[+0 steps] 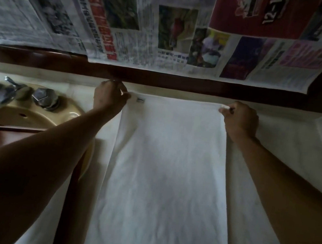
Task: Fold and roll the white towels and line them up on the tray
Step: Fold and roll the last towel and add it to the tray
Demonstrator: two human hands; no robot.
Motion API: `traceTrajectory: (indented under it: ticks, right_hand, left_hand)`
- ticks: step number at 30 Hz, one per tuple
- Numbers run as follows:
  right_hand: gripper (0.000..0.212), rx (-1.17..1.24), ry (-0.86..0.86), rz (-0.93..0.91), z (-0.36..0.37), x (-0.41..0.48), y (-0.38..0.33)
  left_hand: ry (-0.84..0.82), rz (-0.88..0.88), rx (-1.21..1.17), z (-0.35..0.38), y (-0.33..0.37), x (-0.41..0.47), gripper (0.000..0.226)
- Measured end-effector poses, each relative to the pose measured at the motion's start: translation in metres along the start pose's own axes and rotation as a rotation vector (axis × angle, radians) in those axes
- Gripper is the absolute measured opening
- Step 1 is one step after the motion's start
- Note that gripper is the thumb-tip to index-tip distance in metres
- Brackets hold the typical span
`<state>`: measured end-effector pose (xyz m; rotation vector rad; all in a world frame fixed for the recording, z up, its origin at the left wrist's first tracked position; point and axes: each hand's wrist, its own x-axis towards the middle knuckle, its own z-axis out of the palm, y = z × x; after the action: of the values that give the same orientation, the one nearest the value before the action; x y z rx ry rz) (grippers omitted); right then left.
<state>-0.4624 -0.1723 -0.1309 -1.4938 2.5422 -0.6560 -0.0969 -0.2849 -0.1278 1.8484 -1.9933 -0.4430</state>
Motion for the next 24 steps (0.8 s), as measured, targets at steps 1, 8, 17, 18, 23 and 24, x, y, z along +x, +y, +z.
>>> traceTrajectory:
  ticks: [1, 8, 17, 18, 23, 24]
  right_hand:
    - [0.029, -0.027, -0.006, 0.012, 0.007, 0.006, 0.001]
    - [0.041, -0.027, 0.127, 0.183, 0.045, 0.000, 0.013]
    - [0.064, -0.058, -0.134, -0.334, 0.087, -0.089, -0.051]
    - [0.063, -0.099, -0.157, -0.351, 0.088, -0.089, -0.040]
    - [0.073, -0.279, -0.215, -0.228, 0.055, -0.048, 0.026]
    - [0.076, -0.280, -0.223, -0.209, 0.047, -0.045, 0.028]
  left_hand:
    - [0.006, -0.002, 0.015, 0.007, -0.003, 0.004, 0.015]
    - [0.088, -0.189, -0.110, 0.035, -0.008, 0.002, 0.035]
    - [-0.230, 0.400, 0.042, 0.097, 0.037, -0.081, 0.059]
    - [-0.221, 0.381, 0.068, 0.097, 0.026, -0.077, 0.060]
    - [-0.212, 0.250, 0.236, 0.065, -0.032, -0.053, 0.066]
    - [-0.215, 0.242, 0.264, 0.059, -0.034, -0.052, 0.068]
